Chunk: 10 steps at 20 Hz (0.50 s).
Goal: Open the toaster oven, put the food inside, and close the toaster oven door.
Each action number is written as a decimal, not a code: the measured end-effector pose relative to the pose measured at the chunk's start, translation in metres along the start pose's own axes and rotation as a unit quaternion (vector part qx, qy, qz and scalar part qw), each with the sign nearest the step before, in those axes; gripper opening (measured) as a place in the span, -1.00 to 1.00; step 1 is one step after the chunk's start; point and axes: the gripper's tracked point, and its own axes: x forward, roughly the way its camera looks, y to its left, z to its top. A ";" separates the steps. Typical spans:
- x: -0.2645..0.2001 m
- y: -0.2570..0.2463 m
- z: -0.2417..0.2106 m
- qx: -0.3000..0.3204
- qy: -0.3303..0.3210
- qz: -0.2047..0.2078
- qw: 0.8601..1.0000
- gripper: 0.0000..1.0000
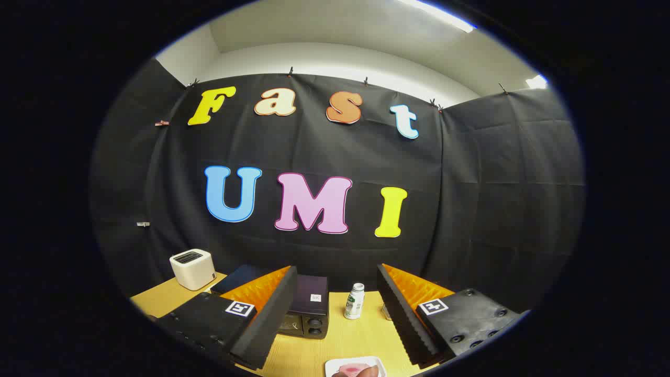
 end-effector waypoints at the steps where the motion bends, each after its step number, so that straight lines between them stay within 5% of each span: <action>1: 0.001 0.000 -0.001 -0.001 0.002 -0.001 1.000 0.95; 10: -0.002 -0.003 -0.003 -0.012 0.001 -0.005 1.000 0.95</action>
